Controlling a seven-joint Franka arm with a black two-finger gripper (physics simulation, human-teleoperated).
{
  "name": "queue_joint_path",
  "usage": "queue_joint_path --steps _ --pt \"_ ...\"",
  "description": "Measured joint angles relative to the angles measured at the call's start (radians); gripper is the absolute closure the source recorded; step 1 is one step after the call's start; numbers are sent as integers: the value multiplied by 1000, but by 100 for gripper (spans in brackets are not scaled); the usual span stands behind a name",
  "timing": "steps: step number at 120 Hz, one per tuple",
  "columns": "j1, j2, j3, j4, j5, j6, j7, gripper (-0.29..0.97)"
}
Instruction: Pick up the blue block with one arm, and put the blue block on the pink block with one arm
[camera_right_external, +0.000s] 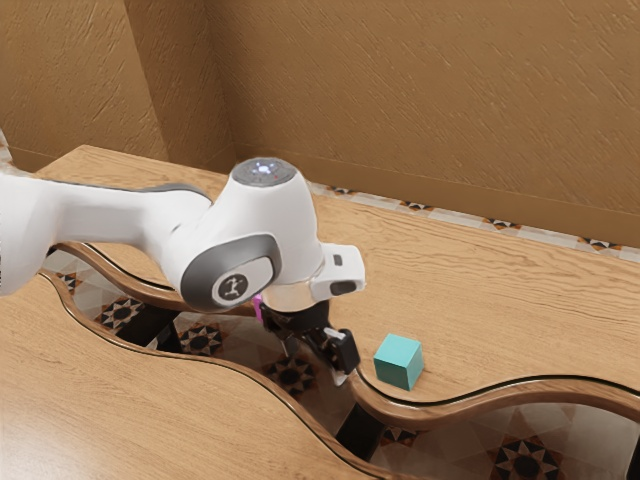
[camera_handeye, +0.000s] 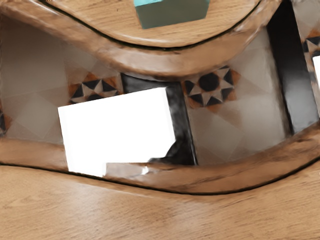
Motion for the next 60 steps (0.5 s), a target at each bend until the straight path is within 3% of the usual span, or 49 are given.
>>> queue_joint_path --steps 10,30,40,51,60 --pt "-1 21 -2 -20 -1 105 -71 0" --pt "-11 205 2 10 7 241 -194 0" --pt "-12 309 39 112 64 224 -238 0" --pt "-10 366 72 171 187 164 -273 0" --pt "-23 421 77 216 249 130 -289 0"
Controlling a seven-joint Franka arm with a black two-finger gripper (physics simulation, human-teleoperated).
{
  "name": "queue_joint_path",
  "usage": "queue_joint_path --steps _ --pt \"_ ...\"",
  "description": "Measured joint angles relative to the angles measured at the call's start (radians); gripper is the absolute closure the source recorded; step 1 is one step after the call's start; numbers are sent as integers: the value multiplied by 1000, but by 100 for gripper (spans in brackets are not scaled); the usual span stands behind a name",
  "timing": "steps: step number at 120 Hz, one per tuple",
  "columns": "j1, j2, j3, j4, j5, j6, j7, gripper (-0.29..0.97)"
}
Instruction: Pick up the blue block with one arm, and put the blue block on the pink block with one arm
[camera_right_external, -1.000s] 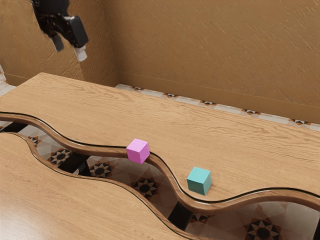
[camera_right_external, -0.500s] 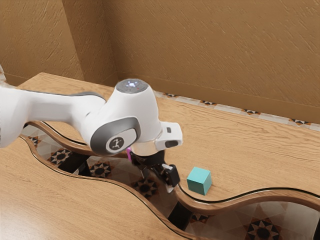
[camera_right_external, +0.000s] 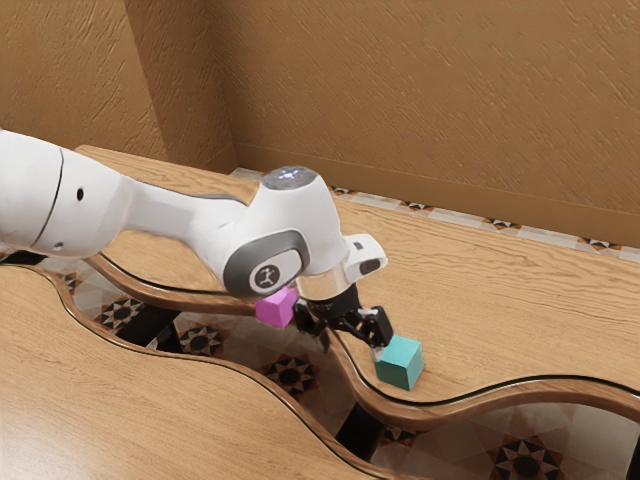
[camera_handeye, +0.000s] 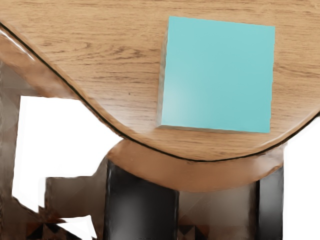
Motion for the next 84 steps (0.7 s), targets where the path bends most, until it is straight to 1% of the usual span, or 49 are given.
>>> queue_joint_path --steps 16,24,36,46,53,68,84 --pt "-17 111 3 119 50 -37 -1 0" --pt "-27 132 10 146 61 -48 3 0" --pt "-71 153 38 175 72 -61 18 0" --pt "-80 176 59 198 76 -67 29 0" --pt "-81 211 75 242 79 -78 35 0" --pt "-108 279 82 353 98 -114 48 0" --pt "-126 299 93 379 104 -140 38 0"
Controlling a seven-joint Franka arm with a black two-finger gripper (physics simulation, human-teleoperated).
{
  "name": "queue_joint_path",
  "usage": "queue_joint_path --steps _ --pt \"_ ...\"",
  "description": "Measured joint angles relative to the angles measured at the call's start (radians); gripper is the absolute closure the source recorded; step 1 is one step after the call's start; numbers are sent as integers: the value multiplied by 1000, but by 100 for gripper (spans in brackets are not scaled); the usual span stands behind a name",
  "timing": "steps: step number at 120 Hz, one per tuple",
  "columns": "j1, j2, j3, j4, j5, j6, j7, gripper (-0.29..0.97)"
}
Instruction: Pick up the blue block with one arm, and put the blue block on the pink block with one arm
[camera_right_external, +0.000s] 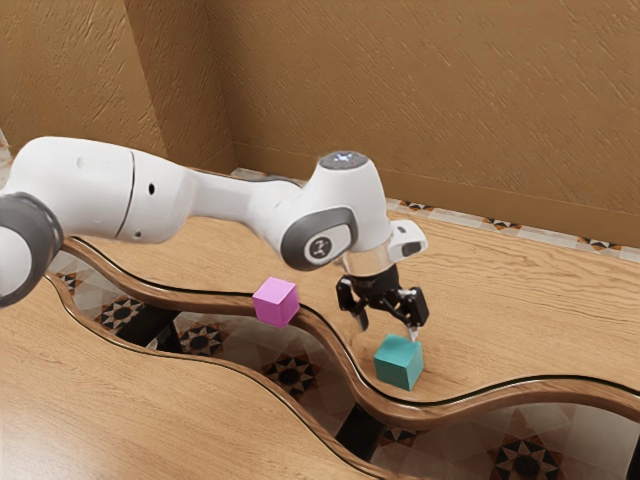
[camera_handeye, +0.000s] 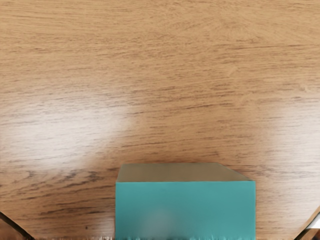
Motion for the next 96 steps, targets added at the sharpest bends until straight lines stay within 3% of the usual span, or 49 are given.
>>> queue_joint_path --steps 40,96 --pt "-49 30 44 0 -33 -2 -76 0" --pt "-66 69 54 7 -9 34 -86 0"
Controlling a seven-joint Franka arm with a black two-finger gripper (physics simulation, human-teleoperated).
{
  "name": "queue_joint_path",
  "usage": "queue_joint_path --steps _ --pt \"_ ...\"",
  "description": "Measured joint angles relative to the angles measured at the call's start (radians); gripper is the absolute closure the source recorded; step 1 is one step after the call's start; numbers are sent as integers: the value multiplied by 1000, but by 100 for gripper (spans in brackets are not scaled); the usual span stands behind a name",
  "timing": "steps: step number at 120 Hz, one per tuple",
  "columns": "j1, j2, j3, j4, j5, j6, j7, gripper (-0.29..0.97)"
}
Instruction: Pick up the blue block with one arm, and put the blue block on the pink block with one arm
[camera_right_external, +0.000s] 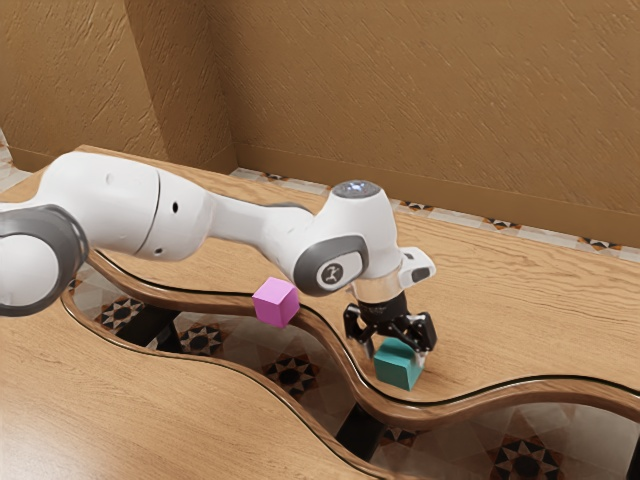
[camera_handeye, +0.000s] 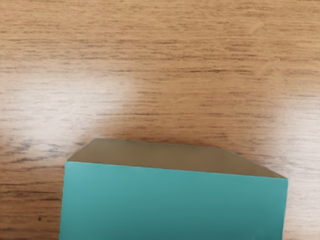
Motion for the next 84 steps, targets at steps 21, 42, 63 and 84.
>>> queue_joint_path --steps 21,42,63,84 --pt "-6 20 1 10 18 3 32 0" --pt "-11 25 1 17 23 3 61 3" --pt "-38 31 39 20 29 0 87 7" --pt "-46 30 44 30 32 -5 105 17"
